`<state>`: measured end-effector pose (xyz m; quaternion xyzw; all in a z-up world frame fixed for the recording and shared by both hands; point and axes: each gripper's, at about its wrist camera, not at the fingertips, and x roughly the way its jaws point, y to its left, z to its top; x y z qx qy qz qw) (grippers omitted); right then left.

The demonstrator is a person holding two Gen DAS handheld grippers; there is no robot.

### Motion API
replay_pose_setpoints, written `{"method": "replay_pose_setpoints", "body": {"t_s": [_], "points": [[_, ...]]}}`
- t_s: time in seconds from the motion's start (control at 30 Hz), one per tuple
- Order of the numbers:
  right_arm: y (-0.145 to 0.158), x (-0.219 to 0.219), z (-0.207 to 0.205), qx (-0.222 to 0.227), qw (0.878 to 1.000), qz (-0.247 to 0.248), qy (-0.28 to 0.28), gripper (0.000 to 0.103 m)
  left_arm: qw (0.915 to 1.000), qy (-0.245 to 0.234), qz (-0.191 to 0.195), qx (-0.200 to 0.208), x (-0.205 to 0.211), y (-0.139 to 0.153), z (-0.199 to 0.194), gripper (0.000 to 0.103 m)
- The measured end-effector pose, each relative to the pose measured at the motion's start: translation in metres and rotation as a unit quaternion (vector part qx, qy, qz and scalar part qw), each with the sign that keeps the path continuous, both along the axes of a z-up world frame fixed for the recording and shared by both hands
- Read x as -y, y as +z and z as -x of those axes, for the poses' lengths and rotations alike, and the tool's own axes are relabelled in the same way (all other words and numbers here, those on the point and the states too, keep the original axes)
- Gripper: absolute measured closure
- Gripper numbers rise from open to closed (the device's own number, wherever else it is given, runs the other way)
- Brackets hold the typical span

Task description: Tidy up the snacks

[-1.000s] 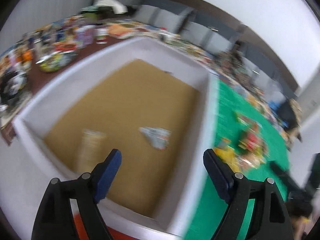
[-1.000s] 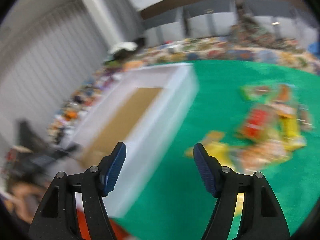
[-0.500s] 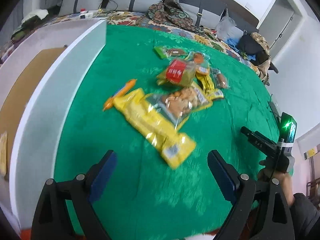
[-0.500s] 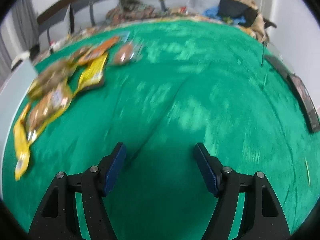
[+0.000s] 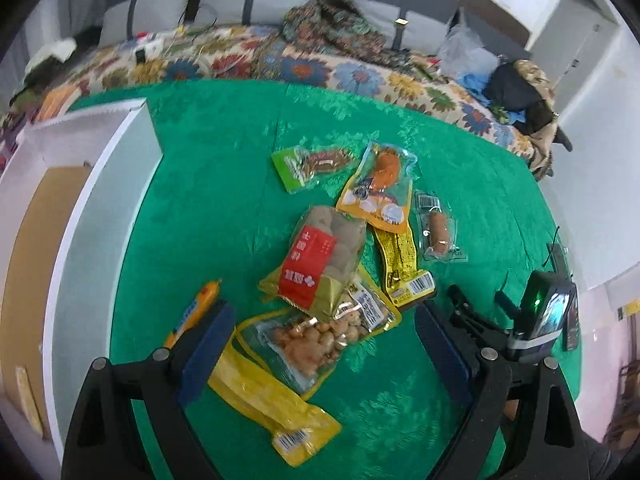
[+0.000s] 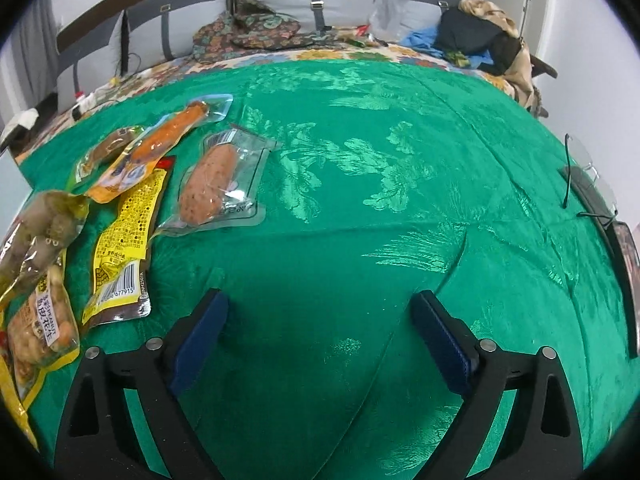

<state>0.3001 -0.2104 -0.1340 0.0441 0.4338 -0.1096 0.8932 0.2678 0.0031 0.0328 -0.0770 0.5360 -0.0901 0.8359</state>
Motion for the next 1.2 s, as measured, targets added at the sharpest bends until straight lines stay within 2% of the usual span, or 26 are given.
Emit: {"method": "replay_pose_setpoints", "body": {"t_s": [0.2, 0.4, 0.47, 0.57, 0.67, 0.77, 0.93, 1.1, 1.2], "points": [[0.0, 0.0, -0.001, 0.0, 1.0, 0.001, 0.0, 0.007, 0.9966, 0.047, -0.043, -0.052, -0.005, 0.017, 0.002, 0.012], [0.0, 0.0, -0.001, 0.0, 1.0, 0.001, 0.0, 0.007, 0.9853, 0.099, -0.107, -0.089, -0.011, 0.04, 0.023, 0.012], [0.0, 0.0, -0.001, 0.0, 1.0, 0.001, 0.0, 0.007, 0.9818, 0.119, -0.107, -0.102, -0.012, 0.044, 0.026, 0.012], [0.0, 0.0, -0.001, 0.0, 1.0, 0.001, 0.0, 0.007, 0.979, 0.148, -0.078, -0.117, -0.017, 0.043, 0.023, 0.012], [0.0, 0.0, -0.001, 0.0, 1.0, 0.001, 0.0, 0.007, 0.981, 0.129, -0.065, -0.13, -0.017, 0.037, 0.009, 0.012], [0.0, 0.0, -0.001, 0.0, 1.0, 0.001, 0.0, 0.007, 0.9808, 0.085, -0.085, -0.154, -0.014, 0.03, -0.008, 0.012], [0.0, 0.0, -0.002, 0.0, 1.0, 0.001, 0.0, 0.007, 0.9831, 0.044, -0.121, -0.131, -0.019, 0.04, -0.028, 0.012], [0.0, 0.0, -0.002, 0.0, 1.0, 0.001, 0.0, 0.007, 0.9859, 0.092, -0.106, -0.092, -0.032, 0.045, -0.04, 0.012], [0.0, 0.0, -0.002, 0.0, 1.0, 0.001, 0.0, 0.007, 0.9866, 0.086, -0.107, -0.087, -0.027, 0.031, -0.051, 0.013]]}}
